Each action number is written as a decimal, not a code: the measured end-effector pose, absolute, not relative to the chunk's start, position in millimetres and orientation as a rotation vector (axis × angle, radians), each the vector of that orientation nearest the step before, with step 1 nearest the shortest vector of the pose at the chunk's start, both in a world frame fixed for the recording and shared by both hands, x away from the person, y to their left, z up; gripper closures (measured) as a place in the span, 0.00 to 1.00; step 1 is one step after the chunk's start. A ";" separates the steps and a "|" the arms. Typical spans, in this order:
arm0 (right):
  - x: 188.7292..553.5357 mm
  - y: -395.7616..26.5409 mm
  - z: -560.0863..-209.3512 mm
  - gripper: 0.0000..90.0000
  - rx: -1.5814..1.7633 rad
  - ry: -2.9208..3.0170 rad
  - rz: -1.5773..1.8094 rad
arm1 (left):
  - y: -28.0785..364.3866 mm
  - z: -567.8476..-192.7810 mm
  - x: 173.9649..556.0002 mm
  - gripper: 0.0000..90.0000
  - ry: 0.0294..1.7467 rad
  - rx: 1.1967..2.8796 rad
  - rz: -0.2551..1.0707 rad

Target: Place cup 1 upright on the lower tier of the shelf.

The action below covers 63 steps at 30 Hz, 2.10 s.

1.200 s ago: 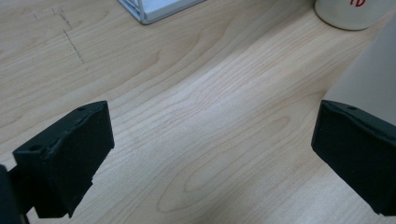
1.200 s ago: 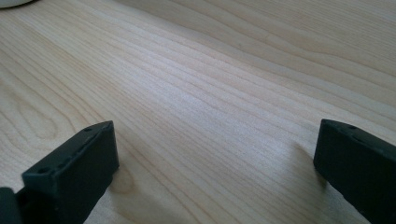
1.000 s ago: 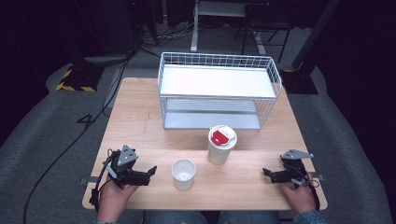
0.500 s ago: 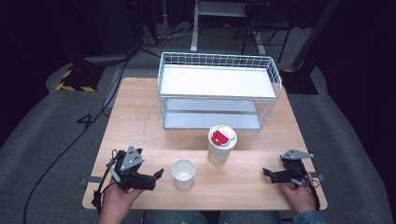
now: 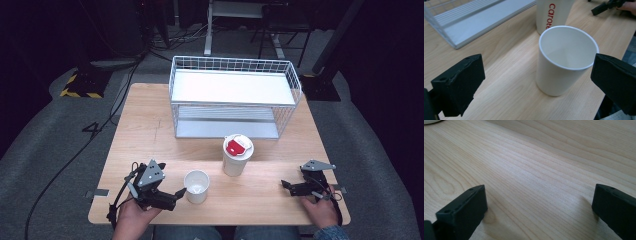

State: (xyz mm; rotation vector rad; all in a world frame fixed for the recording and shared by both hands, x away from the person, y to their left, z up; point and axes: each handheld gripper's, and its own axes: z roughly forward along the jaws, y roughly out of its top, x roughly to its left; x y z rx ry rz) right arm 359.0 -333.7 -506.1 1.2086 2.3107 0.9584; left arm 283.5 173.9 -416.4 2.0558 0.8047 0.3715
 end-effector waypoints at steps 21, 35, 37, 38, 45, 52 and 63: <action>359.0 -333.7 -506.1 0.00 1.208 2.311 0.958 | 144.9 -445.4 288.4 0.00 0.758 1.957 0.263; 359.0 -333.7 -506.1 0.00 1.208 2.311 0.958 | 125.9 -466.6 292.9 0.00 0.763 1.970 0.286; 359.0 -333.7 -506.1 0.00 1.209 2.311 0.958 | 123.8 -469.2 294.0 0.00 0.767 1.983 0.288; 359.0 -333.7 -506.1 0.00 1.209 2.311 0.958 | 123.0 -470.6 295.0 0.00 0.767 1.992 0.289; 359.0 -333.7 -506.1 0.00 1.209 2.311 0.958 | 119.1 -478.8 298.3 0.04 0.767 2.032 0.247; 359.0 -333.7 -506.1 0.00 1.209 2.311 0.958 | 118.6 -483.4 299.3 0.06 0.773 2.063 0.222; 359.0 -333.7 -506.1 0.00 1.209 2.311 0.958 | 118.2 -489.2 300.1 0.22 0.787 2.121 0.205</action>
